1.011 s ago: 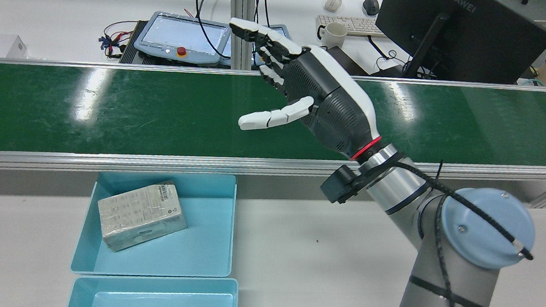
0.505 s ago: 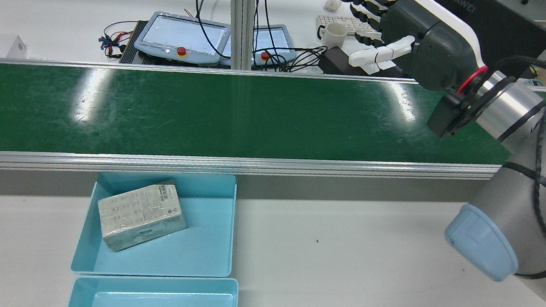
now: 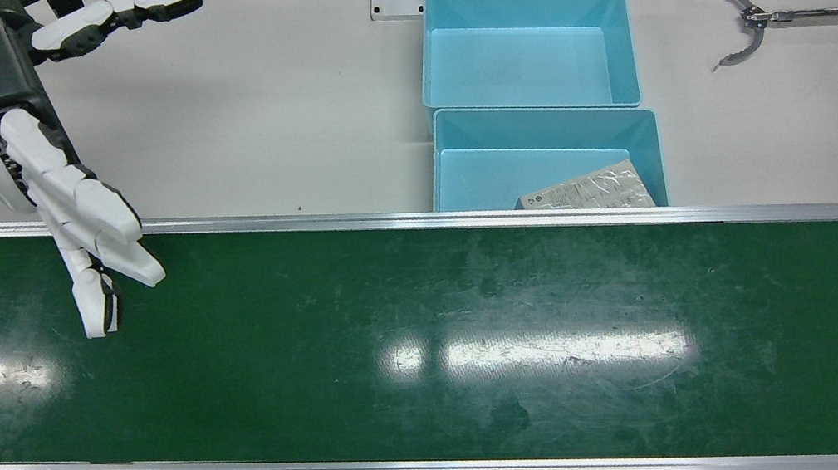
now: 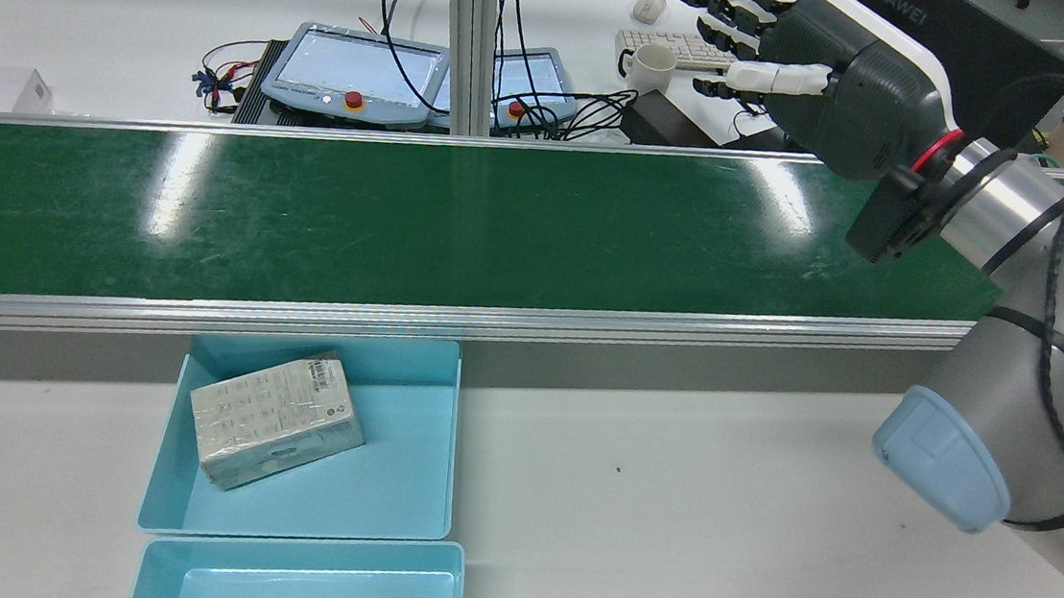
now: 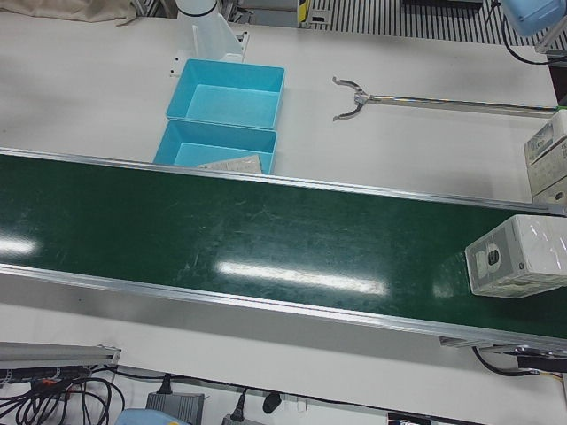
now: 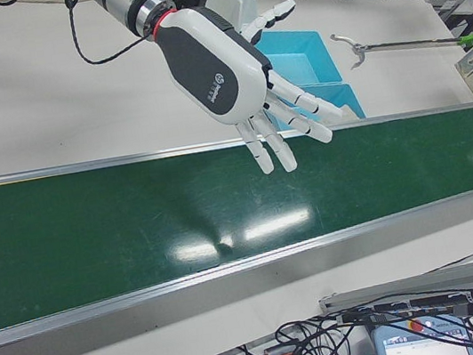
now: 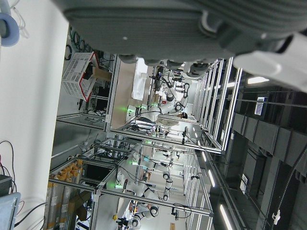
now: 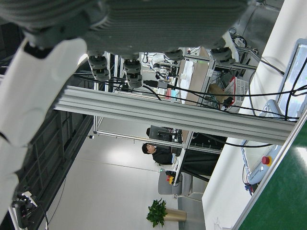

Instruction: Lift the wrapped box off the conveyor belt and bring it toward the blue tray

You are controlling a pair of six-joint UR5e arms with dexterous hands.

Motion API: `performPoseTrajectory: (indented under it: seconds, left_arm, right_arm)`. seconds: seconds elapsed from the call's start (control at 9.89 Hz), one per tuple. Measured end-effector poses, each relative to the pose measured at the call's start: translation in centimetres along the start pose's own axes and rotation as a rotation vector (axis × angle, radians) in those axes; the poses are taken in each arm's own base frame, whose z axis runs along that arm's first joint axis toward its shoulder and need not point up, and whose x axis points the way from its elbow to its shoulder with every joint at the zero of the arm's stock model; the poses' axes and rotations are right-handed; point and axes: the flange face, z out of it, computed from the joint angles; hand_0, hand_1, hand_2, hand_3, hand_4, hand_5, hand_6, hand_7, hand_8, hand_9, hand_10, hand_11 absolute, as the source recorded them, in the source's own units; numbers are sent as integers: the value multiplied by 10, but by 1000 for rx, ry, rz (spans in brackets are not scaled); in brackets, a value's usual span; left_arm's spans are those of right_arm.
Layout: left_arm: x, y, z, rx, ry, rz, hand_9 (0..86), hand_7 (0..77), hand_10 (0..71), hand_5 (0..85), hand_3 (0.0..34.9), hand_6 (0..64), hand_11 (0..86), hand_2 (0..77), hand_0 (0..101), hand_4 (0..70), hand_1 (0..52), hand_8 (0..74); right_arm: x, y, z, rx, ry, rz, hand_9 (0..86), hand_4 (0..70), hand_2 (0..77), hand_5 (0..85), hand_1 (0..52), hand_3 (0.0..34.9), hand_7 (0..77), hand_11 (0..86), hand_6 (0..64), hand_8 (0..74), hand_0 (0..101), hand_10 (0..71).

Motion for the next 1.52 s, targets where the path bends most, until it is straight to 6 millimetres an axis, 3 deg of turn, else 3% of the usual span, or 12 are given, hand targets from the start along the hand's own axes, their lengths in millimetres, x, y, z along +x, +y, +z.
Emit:
performPoseTrajectory:
  seconds: [0.1,0.61,0.81,0.91,1.01,1.11,1.31,1.52]
  left_arm:
    - [0,0,0,0,0,0,0,5,5,5,0,0,0,11,0,0,0,5]
    - [0,0,0,0,0,0,0,5,5,5,0,0,0,11,0,0,0,5]
    - [0,0,0,0,0,0,5,5,5,5,0,0,0,5,0,0,0,5]
    - [0,0,0,0,0,0,5,5,5,5,0,0,0,5,0,0,0,5]
    - [0,0,0,0,0,0,5,5,5,5,0,0,0,5,0,0,0,5]
    - [0,0,0,0,0,0,0,5,5,5,0,0,0,5,0,0,0,5]
    - [0,0,0,0,0,0,0,5,0,5,0,0,0,5,0,0,0,5]
    - [0,0,0,0,0,0,5,5,0,5,0,0,0,5,0,0,0,5]
  right_arm:
    - [1,-7,-3,16,-9,42,16,0,114,87,60,304,104,54,0,0,384,38]
    - [-1,-46,-33,96,-68,135,16,0,98,49,65,302,82,98,0,0,338,60]
    - [0,-53,-35,112,-98,153,11,22,98,98,65,302,98,76,0,0,358,60]
    - [2,-52,-30,106,-106,160,11,22,98,98,65,302,98,76,0,0,358,60]
    - [6,-49,-17,87,-110,169,11,22,114,98,71,303,98,87,0,0,378,60]
    - [10,-45,-3,65,-112,179,16,65,114,125,71,303,114,87,0,0,378,60]
    - [25,-38,22,40,-98,199,11,65,120,125,71,305,120,114,0,0,380,82]
    - [32,-34,36,30,-92,206,11,76,131,147,71,307,125,93,0,0,384,54]
